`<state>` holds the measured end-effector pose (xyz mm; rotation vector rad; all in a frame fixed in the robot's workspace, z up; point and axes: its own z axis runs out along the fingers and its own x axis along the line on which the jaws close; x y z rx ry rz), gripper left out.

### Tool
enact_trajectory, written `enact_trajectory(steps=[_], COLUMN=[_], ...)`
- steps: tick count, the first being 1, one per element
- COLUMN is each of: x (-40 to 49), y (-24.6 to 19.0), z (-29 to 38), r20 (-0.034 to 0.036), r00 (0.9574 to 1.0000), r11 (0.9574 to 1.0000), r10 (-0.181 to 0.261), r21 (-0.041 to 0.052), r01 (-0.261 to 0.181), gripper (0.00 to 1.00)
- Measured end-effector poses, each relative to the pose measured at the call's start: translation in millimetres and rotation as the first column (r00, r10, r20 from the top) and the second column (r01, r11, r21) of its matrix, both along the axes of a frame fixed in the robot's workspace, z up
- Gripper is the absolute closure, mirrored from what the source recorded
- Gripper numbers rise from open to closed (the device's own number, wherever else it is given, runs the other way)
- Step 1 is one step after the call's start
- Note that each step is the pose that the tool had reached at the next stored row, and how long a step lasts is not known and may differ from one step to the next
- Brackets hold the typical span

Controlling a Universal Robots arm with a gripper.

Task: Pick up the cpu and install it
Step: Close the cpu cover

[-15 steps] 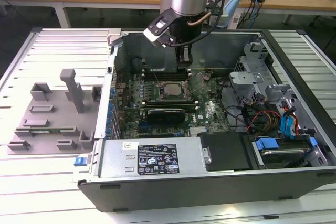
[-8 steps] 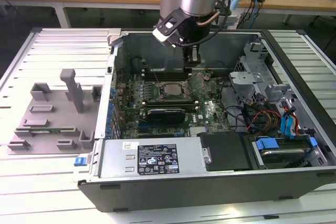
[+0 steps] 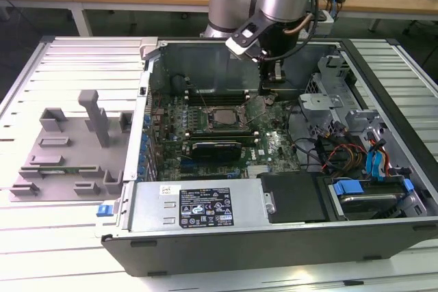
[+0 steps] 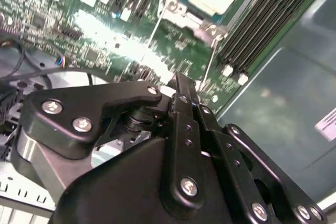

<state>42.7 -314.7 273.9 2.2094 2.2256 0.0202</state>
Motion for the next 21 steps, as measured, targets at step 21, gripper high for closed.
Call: enact_trajectory(steps=[21], x=[23.5], y=[0.0], z=[-28.8], r20=[-0.0017], r00=[1.0000], r11=[1.0000], r10=[0.000], r21=[-0.0003], r01=[0.000], gripper=[0.89])
